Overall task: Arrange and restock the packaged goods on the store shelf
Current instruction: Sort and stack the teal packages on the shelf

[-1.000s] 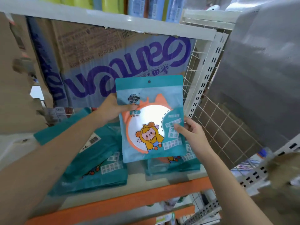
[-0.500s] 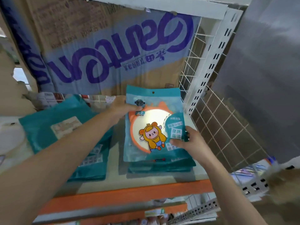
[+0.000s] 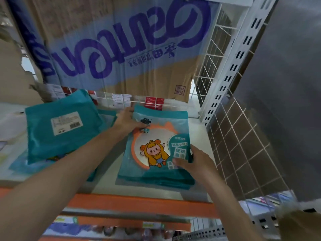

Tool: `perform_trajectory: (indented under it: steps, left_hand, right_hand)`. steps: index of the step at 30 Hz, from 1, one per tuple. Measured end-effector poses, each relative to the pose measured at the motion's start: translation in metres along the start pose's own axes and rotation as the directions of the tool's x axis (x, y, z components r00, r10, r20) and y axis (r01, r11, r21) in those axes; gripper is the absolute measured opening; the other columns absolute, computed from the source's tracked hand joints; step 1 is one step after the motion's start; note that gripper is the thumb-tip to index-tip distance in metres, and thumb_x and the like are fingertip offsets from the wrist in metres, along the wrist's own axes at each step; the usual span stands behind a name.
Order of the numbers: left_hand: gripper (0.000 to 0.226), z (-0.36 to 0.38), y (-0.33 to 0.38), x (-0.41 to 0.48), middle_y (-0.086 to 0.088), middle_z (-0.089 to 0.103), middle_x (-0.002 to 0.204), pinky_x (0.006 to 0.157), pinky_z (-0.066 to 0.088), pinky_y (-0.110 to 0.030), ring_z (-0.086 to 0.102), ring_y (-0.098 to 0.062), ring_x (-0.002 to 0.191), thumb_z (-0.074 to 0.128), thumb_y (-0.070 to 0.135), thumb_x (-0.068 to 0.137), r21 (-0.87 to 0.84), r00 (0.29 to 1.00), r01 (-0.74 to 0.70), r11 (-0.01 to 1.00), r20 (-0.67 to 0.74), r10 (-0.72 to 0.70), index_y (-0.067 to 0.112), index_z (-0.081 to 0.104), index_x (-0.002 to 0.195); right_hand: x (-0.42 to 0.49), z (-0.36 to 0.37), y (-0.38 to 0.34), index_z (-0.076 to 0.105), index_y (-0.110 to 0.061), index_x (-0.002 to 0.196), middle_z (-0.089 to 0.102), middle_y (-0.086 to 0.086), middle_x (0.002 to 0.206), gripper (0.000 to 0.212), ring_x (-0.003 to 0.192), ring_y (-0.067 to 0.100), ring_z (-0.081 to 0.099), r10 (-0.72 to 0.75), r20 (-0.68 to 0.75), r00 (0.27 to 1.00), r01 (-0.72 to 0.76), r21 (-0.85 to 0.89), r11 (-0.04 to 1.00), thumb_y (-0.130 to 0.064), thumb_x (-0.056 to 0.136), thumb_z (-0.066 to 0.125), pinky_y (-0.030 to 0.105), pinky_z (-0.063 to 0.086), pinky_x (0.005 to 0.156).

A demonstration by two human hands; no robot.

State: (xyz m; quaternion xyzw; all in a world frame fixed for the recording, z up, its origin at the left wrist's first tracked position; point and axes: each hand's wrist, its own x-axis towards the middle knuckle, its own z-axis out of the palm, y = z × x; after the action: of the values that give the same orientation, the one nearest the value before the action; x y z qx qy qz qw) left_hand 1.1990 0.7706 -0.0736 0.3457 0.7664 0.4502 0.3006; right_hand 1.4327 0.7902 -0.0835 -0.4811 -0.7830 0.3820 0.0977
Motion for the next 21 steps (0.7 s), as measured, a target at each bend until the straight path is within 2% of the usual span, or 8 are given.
perform_trajectory:
  steps: [3,6,11,13,15,17,20,21]
  left_hand:
    - [0.061,0.002,0.000,-0.003,-0.004,0.055,0.111,0.091,0.043,-0.029,0.053,-0.018,0.105,0.076,0.009,0.071,0.067,0.999,-0.017,0.998,-0.029,0.019,0.006,0.045,0.123]
    - [0.059,0.002,0.001,-0.005,-0.005,0.056,0.118,0.091,0.043,-0.027,0.054,-0.022,0.113,0.075,0.011,0.072,0.140,0.999,-0.042,0.989,-0.020,0.045,0.006,0.047,0.124]
    - [0.058,0.002,-0.011,0.000,-0.001,0.058,0.118,0.086,0.045,-0.027,0.056,-0.016,0.107,0.077,0.021,0.072,0.166,0.996,-0.080,0.983,-0.031,0.086,0.012,0.049,0.122]
    - [0.056,0.002,-0.018,-0.003,0.003,0.053,0.115,0.080,0.043,-0.022,0.052,-0.011,0.101,0.072,0.023,0.078,0.093,0.998,-0.054,0.994,-0.039,0.058,0.014,0.044,0.126]
    - [0.052,0.002,-0.027,-0.008,0.004,0.054,0.115,0.079,0.045,-0.023,0.054,-0.011,0.099,0.068,0.025,0.081,0.017,1.000,-0.010,1.000,-0.005,0.010,0.016,0.043,0.125]
    - [0.045,0.003,-0.036,-0.013,0.002,0.060,0.114,0.082,0.050,-0.027,0.060,-0.012,0.096,0.065,0.027,0.082,-0.031,0.997,0.008,0.999,0.073,-0.005,0.017,0.046,0.121]
    - [0.039,0.008,-0.039,-0.019,0.005,0.060,0.099,0.061,0.047,-0.011,0.057,-0.002,0.083,0.057,0.011,0.087,-0.141,0.992,-0.009,0.990,0.120,0.026,0.016,0.043,0.124]
    - [0.040,0.010,-0.038,-0.020,0.007,0.058,0.094,0.058,0.046,-0.010,0.056,-0.002,0.080,0.054,0.007,0.088,-0.179,0.993,-0.006,0.984,0.116,0.027,0.016,0.042,0.125]
  right_hand:
    - [0.001,0.000,0.002,0.049,-0.034,0.111,0.059,-0.016,0.097,0.038,0.087,0.007,0.057,0.020,0.014,1.000,-0.019,-0.058,0.998,-0.049,0.080,0.064,0.028,0.047,0.073]
    - [0.000,0.000,0.001,0.049,-0.032,0.113,0.063,-0.012,0.106,0.041,0.090,0.010,0.060,0.038,0.014,0.999,-0.036,-0.114,0.993,-0.053,0.080,0.062,0.032,0.052,0.077]
    - [-0.004,0.001,0.002,0.044,-0.029,0.124,0.059,-0.006,0.116,0.056,0.097,0.012,0.059,0.078,-0.014,0.997,-0.079,-0.145,0.986,-0.056,0.078,0.062,0.034,0.052,0.078]
    - [-0.004,0.000,0.001,0.035,-0.024,0.134,0.050,-0.003,0.117,0.068,0.100,0.013,0.053,0.093,-0.038,0.995,-0.095,-0.045,0.994,-0.050,0.079,0.065,0.028,0.047,0.074]
    - [-0.001,0.001,-0.001,0.034,-0.030,0.130,0.043,-0.007,0.114,0.058,0.101,0.009,0.048,0.075,-0.040,0.996,-0.067,0.178,0.982,-0.040,0.082,0.065,0.018,0.041,0.066]
    - [0.004,0.005,-0.002,0.040,-0.031,0.111,0.051,-0.010,0.114,0.036,0.098,0.007,0.054,0.046,-0.020,0.999,-0.035,0.392,0.919,-0.029,0.085,0.064,0.012,0.042,0.061]
    - [0.011,0.012,0.002,0.050,-0.020,0.112,0.065,-0.002,0.108,0.026,0.090,0.006,0.064,0.030,-0.030,0.999,-0.011,0.498,0.867,-0.018,0.088,0.060,0.009,0.047,0.058]
    - [0.013,0.013,0.002,0.051,-0.019,0.114,0.065,-0.002,0.105,0.027,0.089,0.006,0.064,0.028,-0.037,0.999,-0.006,0.501,0.866,-0.015,0.088,0.060,0.008,0.046,0.057]
